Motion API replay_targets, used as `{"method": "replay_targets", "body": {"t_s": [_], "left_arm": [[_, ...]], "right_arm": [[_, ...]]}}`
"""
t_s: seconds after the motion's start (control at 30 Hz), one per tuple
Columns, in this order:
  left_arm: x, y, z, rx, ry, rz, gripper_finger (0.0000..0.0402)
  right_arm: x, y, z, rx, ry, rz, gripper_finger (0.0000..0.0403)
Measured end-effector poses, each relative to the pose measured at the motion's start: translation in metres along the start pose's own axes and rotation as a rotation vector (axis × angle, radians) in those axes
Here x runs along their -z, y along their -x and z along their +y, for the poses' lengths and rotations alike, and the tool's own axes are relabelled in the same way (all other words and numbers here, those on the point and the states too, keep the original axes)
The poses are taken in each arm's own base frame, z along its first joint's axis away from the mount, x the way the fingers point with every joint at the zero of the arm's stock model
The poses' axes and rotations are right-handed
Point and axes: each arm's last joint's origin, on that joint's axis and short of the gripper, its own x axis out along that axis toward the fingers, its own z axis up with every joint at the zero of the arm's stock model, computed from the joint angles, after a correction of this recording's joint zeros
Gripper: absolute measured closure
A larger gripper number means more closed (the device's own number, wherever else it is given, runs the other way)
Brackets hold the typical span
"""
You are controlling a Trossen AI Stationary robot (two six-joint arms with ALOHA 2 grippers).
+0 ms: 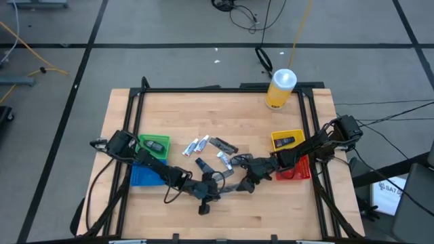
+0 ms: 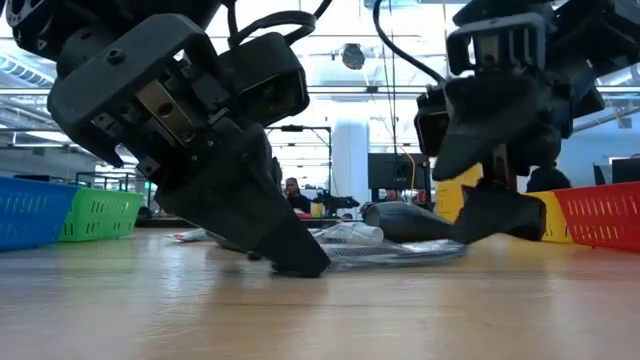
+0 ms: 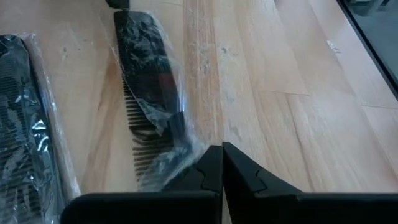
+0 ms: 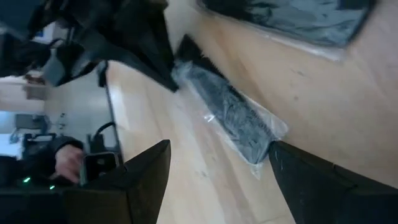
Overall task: Pick & Place Travel size toiletries
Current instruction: Put the black comb into the blue bin
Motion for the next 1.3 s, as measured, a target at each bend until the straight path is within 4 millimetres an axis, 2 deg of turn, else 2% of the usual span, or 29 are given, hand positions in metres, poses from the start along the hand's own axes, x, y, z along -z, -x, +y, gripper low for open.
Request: {"method": "replay_targets", "body": {"t_s": [0.17,0.4,0.53,0.7,0.83,0.93,1.1,1.3], "left_arm": [[0.000,0.000,0.000,-0.003,-0.006,-0.001,0.0391],[0.001,0.001,-0.004,-0.003,-0.029,-0.015,0.0399],[-0.005,0.015,-0.016,0.021,-0.052,-0.028,0.0391],[-0.025,0.041,-0.036,0.033,-0.091,-0.145,0.0400],[-0.027,0.045,-0.034,-0.051,-0.102,-0.169,0.0387],[-0.028,0.043,-0.028,-0.110,-0.053,-0.190,0.0372],[-0.033,0.038,-0.010,-0.170,0.000,-0.196,0.0334],[-0.040,0.035,-0.002,-0.180,-0.017,-0.239,0.0263]], "right_arm": [[-0.003,0.002,0.009,-0.083,0.012,-0.014,0.0138],[-0.002,0.002,0.010,-0.101,0.035,0.004,0.0138],[0.008,0.000,0.015,-0.102,0.233,0.003,0.0138],[0.021,-0.002,0.022,-0.060,0.603,-0.079,0.0138],[0.028,-0.003,0.024,0.080,0.933,-0.185,0.0138],[0.031,-0.005,0.020,0.155,1.117,-0.175,0.0138],[0.029,-0.015,0.002,0.225,1.218,-0.100,0.0146],[0.025,-0.023,-0.013,0.263,1.220,-0.063,0.0180]]}}
